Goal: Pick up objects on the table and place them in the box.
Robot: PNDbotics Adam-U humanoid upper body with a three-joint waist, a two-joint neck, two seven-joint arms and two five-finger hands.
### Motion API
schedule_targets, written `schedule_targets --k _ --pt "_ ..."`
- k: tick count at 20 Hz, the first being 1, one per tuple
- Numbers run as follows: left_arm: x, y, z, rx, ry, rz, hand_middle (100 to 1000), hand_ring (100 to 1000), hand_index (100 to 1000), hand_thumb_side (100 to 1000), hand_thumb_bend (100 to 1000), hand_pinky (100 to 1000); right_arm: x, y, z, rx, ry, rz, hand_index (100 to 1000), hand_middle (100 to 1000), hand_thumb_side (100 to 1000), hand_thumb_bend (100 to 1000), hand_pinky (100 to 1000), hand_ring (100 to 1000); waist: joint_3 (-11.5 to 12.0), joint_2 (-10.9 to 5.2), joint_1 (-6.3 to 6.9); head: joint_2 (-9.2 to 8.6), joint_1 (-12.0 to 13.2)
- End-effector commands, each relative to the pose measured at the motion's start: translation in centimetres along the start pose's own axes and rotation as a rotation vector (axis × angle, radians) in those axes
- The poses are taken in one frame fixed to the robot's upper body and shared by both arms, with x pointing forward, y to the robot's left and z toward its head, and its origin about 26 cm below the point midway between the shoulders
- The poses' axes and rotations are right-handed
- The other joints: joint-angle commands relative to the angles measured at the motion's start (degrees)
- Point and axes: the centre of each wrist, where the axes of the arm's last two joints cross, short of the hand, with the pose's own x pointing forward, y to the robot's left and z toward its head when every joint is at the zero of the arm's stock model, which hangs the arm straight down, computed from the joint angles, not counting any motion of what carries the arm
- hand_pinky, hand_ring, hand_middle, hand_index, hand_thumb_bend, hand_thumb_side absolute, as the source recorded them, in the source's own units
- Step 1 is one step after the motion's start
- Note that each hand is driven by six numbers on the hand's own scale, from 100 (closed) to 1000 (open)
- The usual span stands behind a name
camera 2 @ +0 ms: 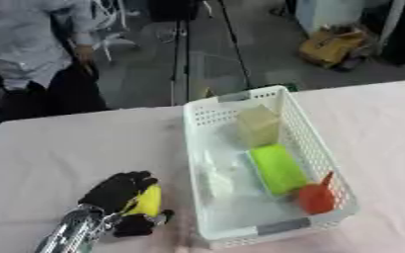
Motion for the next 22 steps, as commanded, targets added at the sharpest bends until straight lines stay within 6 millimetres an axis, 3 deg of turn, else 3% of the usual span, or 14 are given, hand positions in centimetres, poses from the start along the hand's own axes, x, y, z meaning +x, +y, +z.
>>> schedule_targets --k 1,4,5,15,17,18,19,20,22 --pt "-0.06 0.82 -0.05 0.022 0.004 0.009 993 1000 1000 1000 457 993 0.43 0.07 -0.68 -0.013 -0.027 -0.014 786 693 1000 100 913 869 0.0 -0.78 -0.55 -0.49 0.1" --pt "-0.01 0.81 -0.07 0.02 -0.002 0.012 984 992 1000 1000 440 915 0.43 0.08 -0.69 -0.015 -0.027 -0.013 786 693 1000 100 913 869 0.0 -0.75 -0.56 -0.46 0.1" --pt "0.0 0.87 -0.07 0.019 -0.006 0.013 976 979 1000 1000 388 867 0.43 0.08 -0.68 -0.015 -0.027 -0.013 784 691 1000 100 913 869 0.0 -0.74 -0.55 -0.46 0.1" --pt "-0.38 0.77 -0.27 -0.011 -0.002 0.044 958 959 1000 1000 368 803 0.44 0.11 -0.62 -0.021 -0.025 -0.013 782 690 1000 100 916 869 -0.4 -0.53 -0.65 -0.65 0.3" --pt "-0.34 0.74 -0.27 -0.016 -0.003 0.043 953 946 1000 1000 362 732 0.44 0.11 -0.64 -0.024 -0.024 -0.011 781 690 1000 100 917 869 -0.3 -0.48 -0.63 -0.59 0.3" --pt "-0.34 0.79 -0.26 -0.015 -0.002 0.041 948 939 1000 1000 348 647 0.44 0.11 -0.66 -0.025 -0.025 -0.011 781 690 1000 100 917 869 -0.3 -0.47 -0.62 -0.59 0.2" --pt "-0.33 0.86 -0.23 -0.013 -0.002 0.039 948 939 1000 1000 348 647 0.44 0.11 -0.68 -0.027 -0.025 -0.011 781 690 1000 100 917 869 -0.3 -0.47 -0.61 -0.59 0.2" --pt "-0.33 0.89 -0.22 -0.013 -0.002 0.038 942 927 1000 1000 342 578 0.44 0.12 -0.7 -0.029 -0.025 -0.011 781 690 1000 100 917 869 -0.3 -0.47 -0.61 -0.64 0.2" --pt "-0.35 0.91 -0.2 -0.016 -0.002 0.038 936 919 1000 1000 345 525 0.44 0.11 -0.72 -0.031 -0.025 -0.011 781 690 1000 100 917 868 -0.3 -0.52 -0.6 -0.68 0.2"
